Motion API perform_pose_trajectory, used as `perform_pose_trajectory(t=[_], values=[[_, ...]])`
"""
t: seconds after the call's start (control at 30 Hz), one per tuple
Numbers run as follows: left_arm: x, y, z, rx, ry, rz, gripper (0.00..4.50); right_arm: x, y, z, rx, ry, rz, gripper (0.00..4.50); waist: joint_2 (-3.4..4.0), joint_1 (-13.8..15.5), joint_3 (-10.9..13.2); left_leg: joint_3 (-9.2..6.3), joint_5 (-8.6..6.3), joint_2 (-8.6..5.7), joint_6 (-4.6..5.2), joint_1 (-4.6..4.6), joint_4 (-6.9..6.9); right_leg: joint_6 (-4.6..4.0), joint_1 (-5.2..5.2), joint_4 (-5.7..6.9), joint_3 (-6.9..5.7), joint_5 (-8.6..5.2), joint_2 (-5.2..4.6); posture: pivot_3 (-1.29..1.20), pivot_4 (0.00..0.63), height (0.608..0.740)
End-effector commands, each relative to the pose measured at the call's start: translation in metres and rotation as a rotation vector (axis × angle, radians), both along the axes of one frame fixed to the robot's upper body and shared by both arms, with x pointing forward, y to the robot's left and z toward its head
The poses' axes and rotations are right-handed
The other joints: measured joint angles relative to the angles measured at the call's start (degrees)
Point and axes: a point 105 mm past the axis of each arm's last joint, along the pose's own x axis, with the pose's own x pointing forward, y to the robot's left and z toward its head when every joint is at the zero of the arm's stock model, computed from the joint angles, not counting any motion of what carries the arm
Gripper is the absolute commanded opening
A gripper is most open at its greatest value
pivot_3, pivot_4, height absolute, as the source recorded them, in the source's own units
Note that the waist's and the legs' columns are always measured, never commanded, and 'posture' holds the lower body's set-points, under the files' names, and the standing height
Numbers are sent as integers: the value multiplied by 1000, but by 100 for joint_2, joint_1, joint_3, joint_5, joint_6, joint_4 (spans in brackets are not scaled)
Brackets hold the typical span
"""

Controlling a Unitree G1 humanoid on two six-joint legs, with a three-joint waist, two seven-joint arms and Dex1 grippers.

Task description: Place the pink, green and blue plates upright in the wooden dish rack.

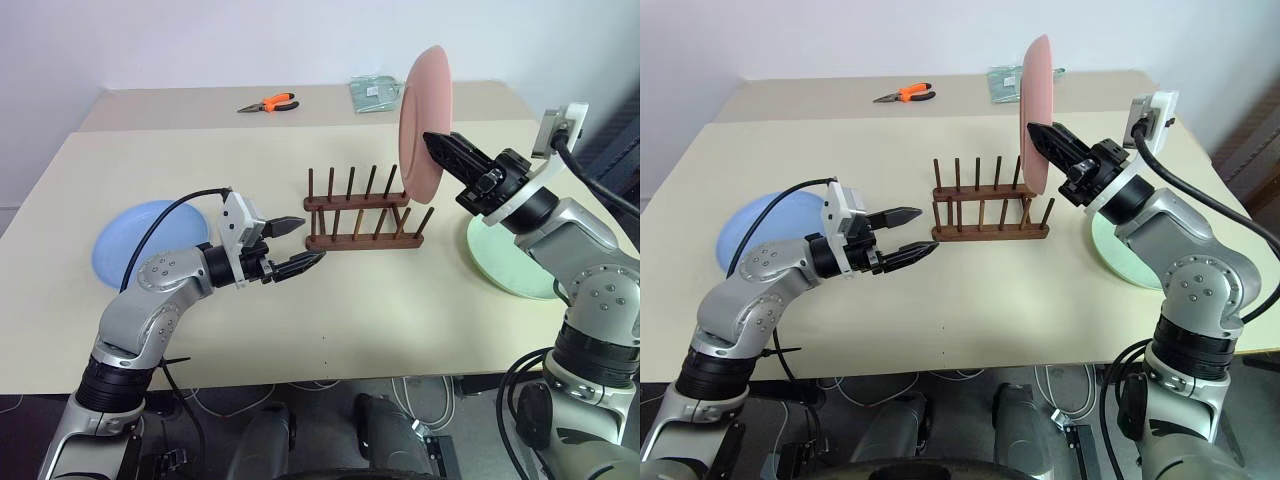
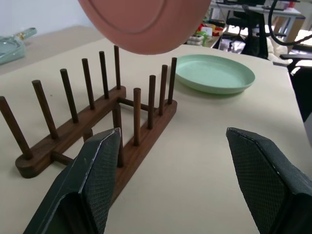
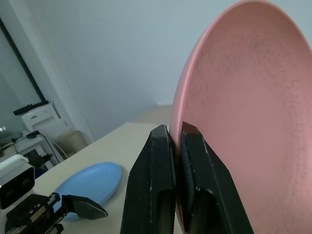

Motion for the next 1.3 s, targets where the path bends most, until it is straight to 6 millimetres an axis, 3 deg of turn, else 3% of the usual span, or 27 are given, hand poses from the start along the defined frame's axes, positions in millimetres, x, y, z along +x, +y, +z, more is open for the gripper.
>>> perform_pose_trajectory(t=[0.03, 0.17, 0.2, 0.27, 0.37, 0.43, 0.53, 0.6, 0.7, 0.83, 0.97, 1.07, 1.2, 1.3], values=[[-6, -6, 9, -11, -31, -34, 3534, 3, -7, 1, 7, -2, -19, 0, 0, 5, 0, 0, 0, 0, 0, 0, 0, 0, 0, 0, 0, 0, 0, 0, 150, 740], [-8, -10, 6, -1, -28, -43, 3534, 14, -15, -7, 49, 53, -28, 0, 0, 2, 0, 0, 0, 0, 0, 0, 0, 0, 1, 0, 0, 0, 0, 0, 150, 740], [-8, -10, 6, 1, -26, -40, 3590, 16, -18, -8, 45, 52, -41, 668, 0, 3, 0, 0, 0, 0, 0, 1, 0, 0, 1, 0, 0, 0, 0, 0, 150, 740], [-8, -9, 5, 2, -23, -37, 3590, 19, -20, -8, 24, 39, -64, 1382, 1, 2, 0, 0, 0, 0, 0, 0, 0, 0, 1, 0, 0, 0, 0, 0, 150, 740], [-9, -10, 2, 9, -17, -34, 3590, 26, -34, -3, -56, -15, -192, 2849, 2, 3, 1, 2, 0, 0, 0, 0, 0, 1, -1, 0, 0, 0, 0, 0, 150, 740], [-10, -11, 0, 17, -13, -42, 3590, 23, -44, 5, -81, -56, -235, 2849, 2, 7, 1, 2, 0, -1, 0, -1, 0, 1, -1, 0, 0, 0, 0, 0, 150, 740], [-12, -16, -6, 25, -2, -60, 3590, 3, -76, 21, -130, -126, -305, 2849, 6, 35, 4, 1, 0, -1, 0, -4, 0, 1, 0, -4, 0, -1, 0, 0, 150, 740], [-13, -18, -9, 32, 1, -70, 3590, -9, -94, 12, -201, -99, -342, 2849, 4, 93, 4, -1, 0, -2, 1, -6, 0, 3, 1, -6, -1, -2, 0, 0, 150, 740], [-11, -20, -13, 47, 6, -85, 3590, -19, -107, -33, -477, 25, -373, 2849, 2, 139, 3, 1, -3, -1, 5, -1, -1, 3, 6, -8, -1, -4, 0, 0, 150, 740], [-10, -25, -19, 74, 3, -117, 3590, -30, -116, -118, -892, 207, -354, 2849, 6, 95, 0, 17, -3, 3, 5, 7, 3, 12, 9, -6, 4, -22, -1, 0, 150, 740], [-7, -29, -21, 95, -8, -133, 3590, -24, -126, -161, -1057, 274, -414, 2849, 11, 14, 2, 21, -3, 5, 4, 6, 4, 9, 5, -4, 5, -21, -1, 0, 150, 740], [-5, -30, -21, 100, -14, -138, 3590, -15, -143, -179, -1179, 290, -509, 1955, 7, 8, 1, 23, -3, 5, 5, 6, 3, 10, 4, -5, 9, -20, -1, 0, 150, 740], [-6, -29, -20, 110, -22, -134, 3590, -5, -143, -171, -1142, 249, -562, 31, 0, 38, -1, 18, -3, 2, 4, 3, 8, 10, 7, -5, 8, -20, -1, 0, 150, 740], [-8, -28, -20, 112, -21, -129, 3590, 3, -145, -155, -1142, 185, -612, 31, 0, 34, 0, 16, -4, 0, 6, 0, 19, 10, 11, -6, 8, -20, -3, 0, 150, 740]])
